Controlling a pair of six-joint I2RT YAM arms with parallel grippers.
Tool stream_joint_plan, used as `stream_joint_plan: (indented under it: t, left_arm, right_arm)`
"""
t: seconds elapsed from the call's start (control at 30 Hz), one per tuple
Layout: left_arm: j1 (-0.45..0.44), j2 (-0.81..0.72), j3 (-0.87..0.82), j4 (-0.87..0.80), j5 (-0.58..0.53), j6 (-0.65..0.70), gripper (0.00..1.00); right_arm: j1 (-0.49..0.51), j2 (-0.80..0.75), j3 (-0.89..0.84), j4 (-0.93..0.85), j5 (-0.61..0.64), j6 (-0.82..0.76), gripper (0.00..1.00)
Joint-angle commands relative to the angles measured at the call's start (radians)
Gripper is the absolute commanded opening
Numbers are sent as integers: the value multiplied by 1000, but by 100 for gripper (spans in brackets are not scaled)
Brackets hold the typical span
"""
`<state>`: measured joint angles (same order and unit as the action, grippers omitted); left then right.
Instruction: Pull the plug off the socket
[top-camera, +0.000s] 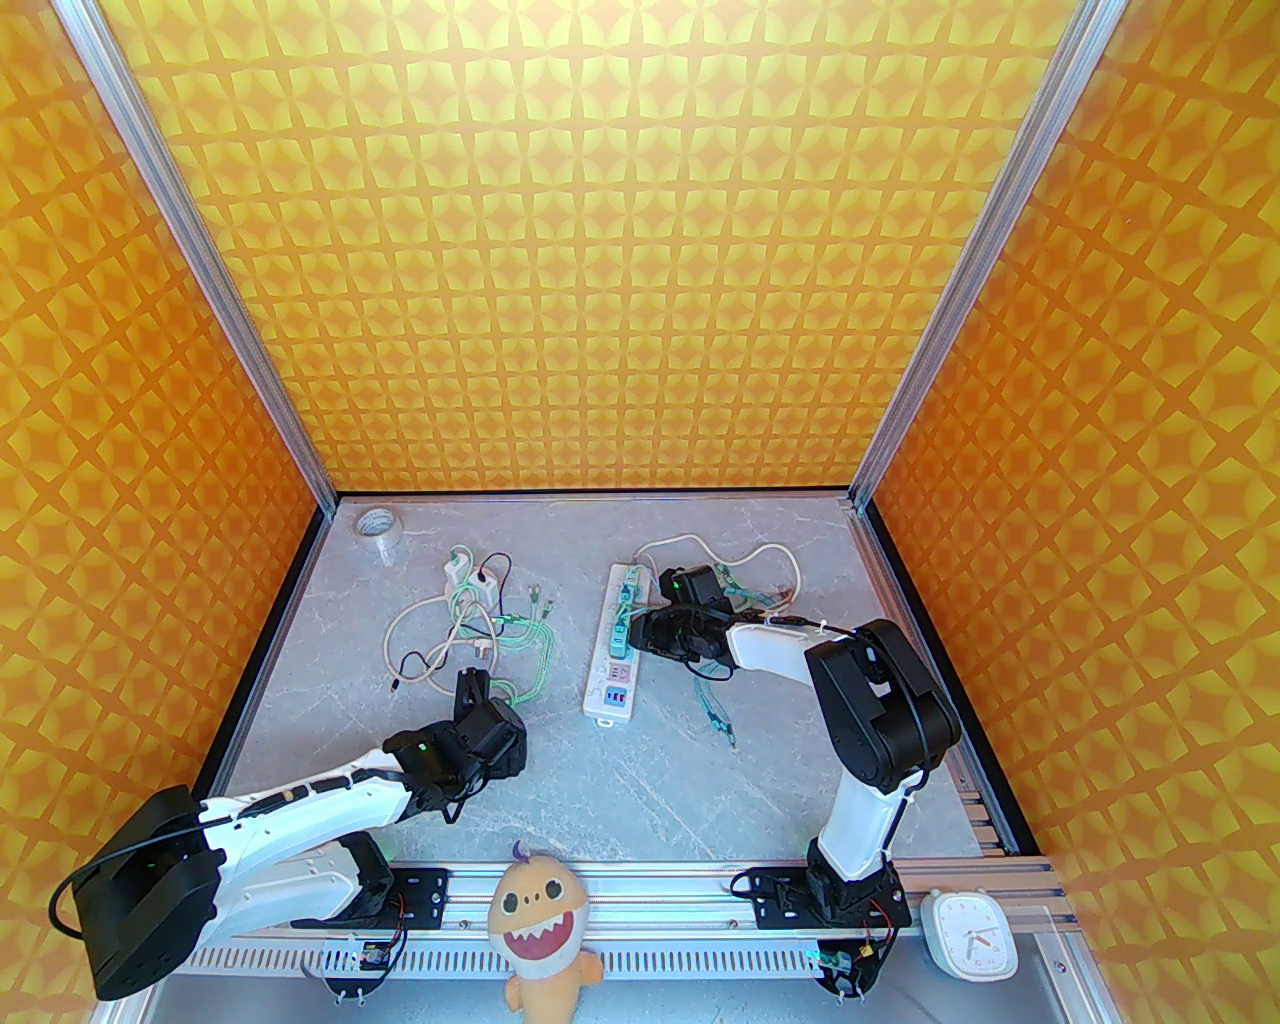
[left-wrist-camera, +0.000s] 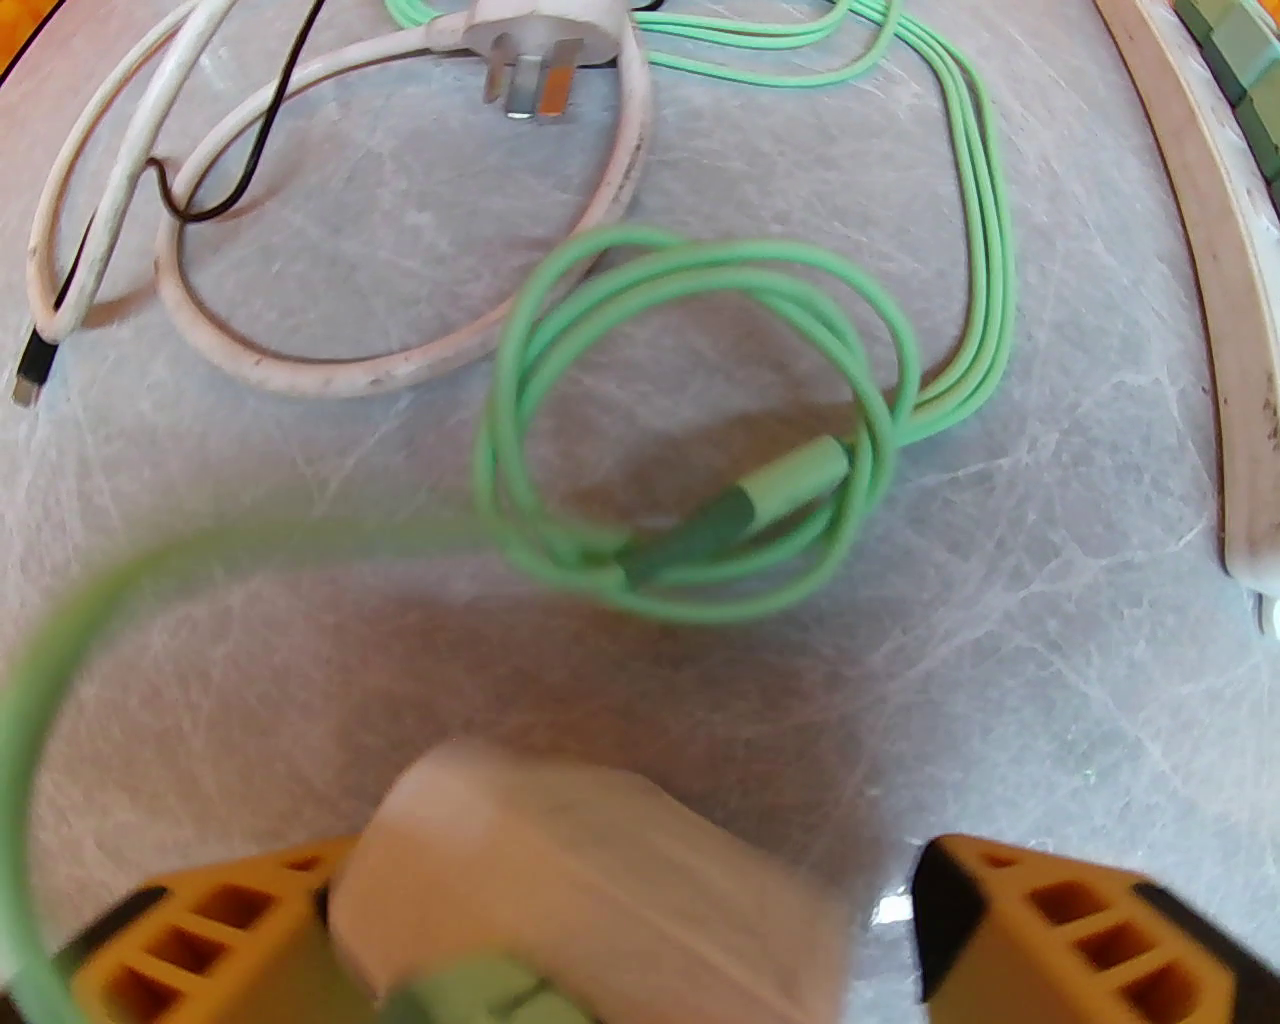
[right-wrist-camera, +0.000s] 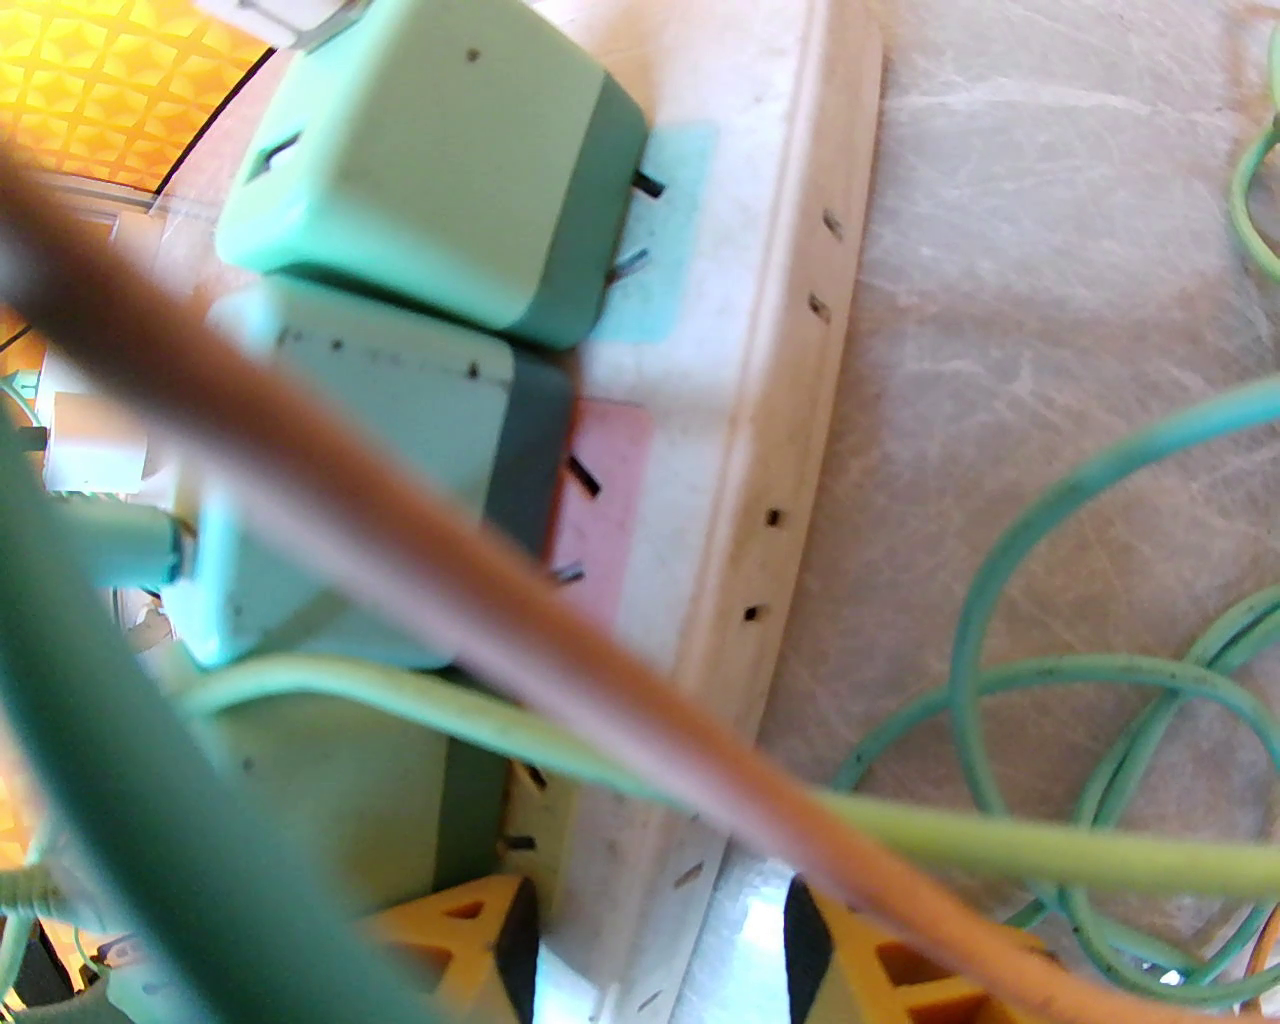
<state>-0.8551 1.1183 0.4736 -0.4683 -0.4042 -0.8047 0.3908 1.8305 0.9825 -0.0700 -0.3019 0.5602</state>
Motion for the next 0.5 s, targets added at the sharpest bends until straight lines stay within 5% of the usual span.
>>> stream_joint_plan:
  t: [0.0, 0.47]
  left_arm:
    - [7, -76, 45, -57, 12, -10, 96]
    - [10, -241, 139, -178, 7, 27, 99]
  right_arm:
    - [-7, 7, -30, -77, 105, -17, 46]
    - [-5, 6, -30, -75, 105, -15, 47]
